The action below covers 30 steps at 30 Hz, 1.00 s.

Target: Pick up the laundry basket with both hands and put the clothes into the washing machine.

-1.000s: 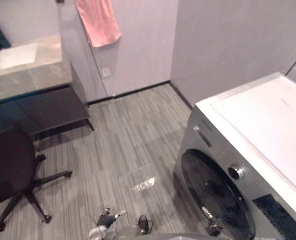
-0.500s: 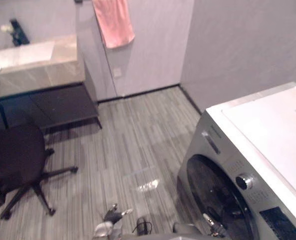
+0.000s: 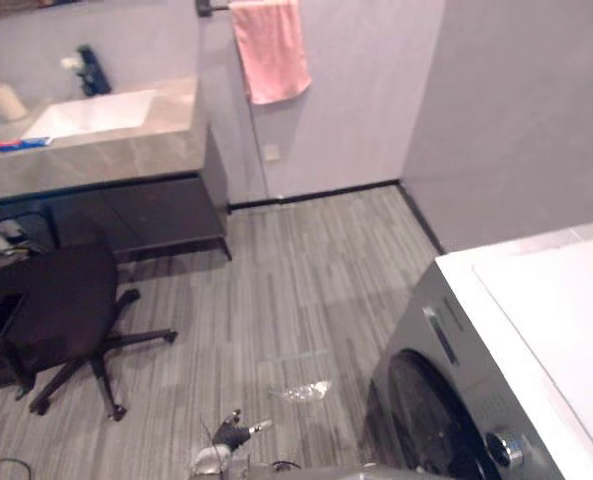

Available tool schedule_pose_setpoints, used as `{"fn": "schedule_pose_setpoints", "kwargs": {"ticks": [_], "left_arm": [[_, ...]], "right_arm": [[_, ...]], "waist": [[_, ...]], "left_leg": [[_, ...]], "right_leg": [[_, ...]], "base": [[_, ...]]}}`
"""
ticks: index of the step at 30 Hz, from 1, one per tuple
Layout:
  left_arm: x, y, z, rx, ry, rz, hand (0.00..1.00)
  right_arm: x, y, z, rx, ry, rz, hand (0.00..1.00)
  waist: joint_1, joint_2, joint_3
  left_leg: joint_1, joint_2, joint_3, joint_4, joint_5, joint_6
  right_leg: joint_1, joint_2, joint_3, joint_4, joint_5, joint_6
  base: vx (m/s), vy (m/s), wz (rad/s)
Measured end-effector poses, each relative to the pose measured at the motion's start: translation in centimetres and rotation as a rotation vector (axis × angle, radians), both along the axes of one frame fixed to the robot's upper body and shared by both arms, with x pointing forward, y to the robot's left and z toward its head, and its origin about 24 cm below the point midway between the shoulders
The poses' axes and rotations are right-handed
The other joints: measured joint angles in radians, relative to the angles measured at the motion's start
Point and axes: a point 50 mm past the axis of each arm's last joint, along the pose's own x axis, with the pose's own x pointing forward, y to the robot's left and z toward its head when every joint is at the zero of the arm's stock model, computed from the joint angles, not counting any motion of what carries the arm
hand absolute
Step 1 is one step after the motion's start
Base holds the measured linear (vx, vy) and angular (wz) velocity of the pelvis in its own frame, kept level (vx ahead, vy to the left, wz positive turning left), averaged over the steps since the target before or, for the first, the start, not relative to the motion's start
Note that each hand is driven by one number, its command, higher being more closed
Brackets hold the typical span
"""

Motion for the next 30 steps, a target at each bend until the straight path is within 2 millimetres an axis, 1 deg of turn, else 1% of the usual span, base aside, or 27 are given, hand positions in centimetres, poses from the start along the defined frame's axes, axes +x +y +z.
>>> {"fn": "schedule_pose_setpoints", "kwargs": {"ticks": [1,2,3,4,5,6,7,8,9,10,13,14,15,16,17,18,19,20,21,22,23,24,25,26,27,29,30], "left_arm": [[0.0,-0.2,0.0,-0.004,0.001,0.000,0.00],[0.0,-0.6,0.0,-0.013,0.000,0.000,0.00],[-0.2,-0.8,-0.1,-0.019,0.005,0.001,0.00],[-0.3,-0.9,-0.1,-0.017,0.007,-0.001,0.00],[-0.2,-0.8,-0.1,-0.006,0.004,-0.008,0.00],[0.1,-0.4,0.0,0.018,-0.001,-0.021,0.00],[0.0,0.0,0.0,0.030,0.003,-0.024,0.00],[-0.3,0.4,-0.1,0.039,0.020,-0.030,0.00],[-0.4,0.5,-0.1,0.042,0.025,-0.030,0.00],[-0.5,0.7,-0.2,0.045,0.033,-0.032,0.00],[-1.0,0.9,-0.3,0.061,0.055,-0.061,0.00],[-1.2,1.1,-0.3,0.066,0.060,-0.063,0.00],[-1.2,1.3,-0.3,0.071,0.062,-0.061,0.00],[-1.3,1.4,-0.3,0.073,0.065,-0.060,0.00],[-1.4,1.5,-0.3,0.075,0.068,-0.056,0.00],[-1.4,1.6,-0.3,0.078,0.065,-0.051,0.00],[-1.3,1.6,-0.3,0.077,0.061,-0.048,0.00],[-0.5,1.3,-0.1,0.070,0.039,-0.041,0.00],[-0.4,1.4,-0.1,0.074,0.037,-0.042,0.00],[-0.3,1.5,0.0,0.075,0.033,-0.043,0.00],[-0.1,1.5,0.0,0.074,0.028,-0.042,0.00],[0.3,1.4,0.1,0.072,0.019,-0.043,0.00],[0.3,1.4,0.1,0.072,0.019,-0.044,0.00],[0.3,1.5,0.1,0.073,0.019,-0.040,0.00],[0.4,1.6,0.2,0.072,0.014,-0.031,0.00],[0.7,1.6,0.2,0.064,0.002,-0.007,0.00],[0.9,1.5,0.3,0.059,-0.001,0.000,0.00]], "right_arm": [[0.0,-0.2,0.0,-0.007,-0.001,0.006,0.00],[0.1,-1.0,0.2,-0.031,-0.007,0.039,0.00],[0.5,-1.6,0.3,-0.054,-0.020,0.084,0.00],[1.0,-1.7,0.4,-0.070,-0.041,0.130,0.00],[1.3,-1.9,0.5,-0.084,-0.048,0.166,0.00],[2.2,-1.8,0.6,-0.087,-0.071,0.203,0.00],[2.8,-1.4,0.6,-0.081,-0.089,0.207,0.00],[2.9,-1.1,0.6,-0.075,-0.096,0.203,0.00],[2.9,-1.0,0.6,-0.073,-0.099,0.198,0.00],[2.9,-1.0,0.6,-0.077,-0.103,0.188,0.00],[3.0,-1.2,0.7,-0.091,-0.118,0.176,0.00],[3.2,-1.2,0.7,-0.093,-0.126,0.160,0.00],[3.2,-1.3,0.7,-0.095,-0.128,0.142,0.00],[3.3,-1.4,0.8,-0.098,-0.130,0.139,0.00],[3.3,-1.6,0.8,-0.106,-0.136,0.122,0.00],[2.9,-1.8,0.8,-0.108,-0.130,0.095,0.00],[2.7,-1.9,0.8,-0.109,-0.125,0.090,0.00],[3.5,-1.8,0.9,-0.110,-0.144,0.096,0.00],[4.0,-1.4,0.9,-0.102,-0.160,0.107,0.00],[4.3,-1.3,1.0,-0.100,-0.167,0.109,0.00],[4.4,-1.1,1.0,-0.096,-0.174,0.088,0.00],[4.0,-1.1,0.9,-0.092,-0.165,0.058,0.00],[3.8,-1.0,0.8,-0.090,-0.159,0.046,0.00],[3.2,-0.9,0.7,-0.083,-0.144,0.042,0.00],[2.5,-0.6,0.5,-0.065,-0.120,0.041,0.00],[1.8,-0.2,0.4,-0.044,-0.094,0.041,0.00],[1.1,0.5,0.1,0.001,-0.071,0.022,0.00]], "waist": [[-0.002,0.009,0.000],[0.001,0.028,0.003],[0.005,0.045,-0.003],[0.012,0.050,-0.012],[0.012,0.058,-0.015],[0.012,0.040,-0.005],[0.016,0.032,0.000],[0.002,0.028,-0.001],[-0.005,0.026,0.001],[-0.004,0.026,0.001],[-0.004,0.029,0.002],[-0.003,0.020,0.013],[-0.002,0.016,0.015],[-0.003,0.016,0.021],[-0.005,0.009,0.029],[-0.005,0.001,0.035],[-0.003,0.002,0.043],[0.000,0.018,0.060],[-0.001,0.019,0.078],[0.000,0.018,0.086],[-0.002,0.016,0.099],[-0.002,0.012,0.104],[-0.002,0.011,0.104],[-0.002,0.009,0.103],[-0.004,-0.001,0.100],[-0.006,-0.016,0.091],[-0.008,-0.028,0.084]], "left_leg": [[-0.003,0.010,0.017,-0.014,-0.004,0.009],[-0.003,0.018,0.015,-0.101,0.064,0.011],[0.008,0.017,-0.012,-0.186,0.121,0.035],[0.038,0.009,-0.034,-0.265,0.136,0.041],[0.045,0.007,-0.043,-0.303,0.140,0.040],[0.050,0.000,-0.040,-0.364,0.177,0.040],[0.062,-0.002,-0.040,-0.416,0.211,0.042],[0.066,-0.004,-0.061,-0.460,0.240,0.048],[0.060,-0.006,-0.070,-0.460,0.243,0.049],[0.059,-0.007,-0.078,-0.464,0.246,0.047],[0.064,-0.009,-0.065,-0.468,0.246,0.046],[0.065,-0.013,-0.050,-0.468,0.233,0.053],[0.068,-0.026,-0.032,-0.468,0.226,0.063],[0.074,-0.031,-0.026,-0.468,0.221,0.069],[0.088,-0.045,-0.011,-0.468,0.209,0.073],[0.100,-0.047,0.011,-0.468,0.191,0.083],[0.106,-0.045,0.017,-0.468,0.188,0.086],[0.111,-0.035,0.020,-0.468,0.184,0.089],[0.110,-0.020,0.024,-0.468,0.176,0.087],[0.111,-0.014,0.029,-0.468,0.174,0.084],[0.114,0.006,0.047,-0.468,0.159,0.083],[0.122,0.018,0.063,-0.467,0.127,0.083],[0.128,0.025,0.065,-0.467,0.114,0.080],[0.136,0.035,0.067,-0.467,0.100,0.065],[0.145,0.042,0.066,-0.467,0.092,0.052],[0.146,0.047,0.055,-0.463,0.082,0.037],[0.144,0.047,0.038,-0.462,0.070,0.019]], "right_leg": [[0.000,0.001,-0.006,0.002,0.000,0.000],[-0.001,0.009,-0.006,0.006,0.000,0.001],[-0.011,0.022,0.006,0.005,-0.007,0.009],[-0.031,0.026,0.021,0.005,-0.009,0.013],[-0.041,0.029,0.028,0.005,-0.016,0.017],[-0.064,0.029,0.042,0.004,-0.022,0.017],[-0.074,0.034,0.043,0.000,-0.020,0.016],[-0.078,0.040,0.029,-0.009,-0.019,0.016],[-0.080,0.040,0.019,-0.012,-0.018,0.016],[-0.085,0.039,0.014,-0.011,-0.017,0.018],[-0.085,0.037,0.024,-0.010,-0.019,0.023],[-0.092,0.032,0.033,0.001,-0.031,0.041],[-0.107,0.021,0.046,0.027,-0.044,0.058],[-0.107,0.014,0.048,0.040,-0.051,0.066],[-0.104,-0.007,0.048,0.061,-0.065,0.097],[-0.105,-0.029,0.050,0.100,-0.069,0.127],[-0.116,-0.034,0.059,0.146,-0.064,0.132],[-0.204,-0.032,0.103,0.270,-0.066,0.114],[-0.250,-0.013,0.141,0.264,-0.079,0.088],[-0.269,-0.008,0.155,0.265,-0.079,0.088],[-0.316,0.006,0.195,0.259,-0.077,0.092],[-0.347,0.010,0.220,0.242,-0.069,0.102],[-0.358,0.011,0.229,0.225,-0.063,0.108],[-0.376,0.009,0.241,0.186,-0.035,0.103],[-0.390,0.003,0.246,0.150,-0.004,0.103],[-0.412,-0.003,0.259,0.120,0.028,0.100],[-0.422,-0.010,0.267,0.102,0.044,0.103]], "base": [[0.06,-0.009,0.26],[0.04,0.020,0.15],[0.06,0.059,0.12],[0.06,0.056,0.12],[0.03,0.075,0.08],[-0.05,0.056,0.03],[-0.12,0.041,0.16],[-0.12,0.010,0.28],[-0.12,0.003,0.38],[-0.13,0.014,0.17],[-0.12,0.027,-0.06],[-0.09,0.044,-0.22],[-0.08,0.068,-0.22],[-0.06,0.090,-0.13],[0.01,0.082,0.05],[0.05,0.055,0.04],[0.05,0.043,-0.16],[0.01,0.073,-0.28],[-0.01,0.085,-0.30],[0.01,0.082,-0.17],[0.06,0.023,-0.16],[0.09,-0.002,-0.14],[0.13,-0.048,-0.17],[0.18,-0.112,-0.14],[0.19,-0.136,-0.09],[0.18,-0.158,0.09],[0.24,-0.242,0.28]]}}
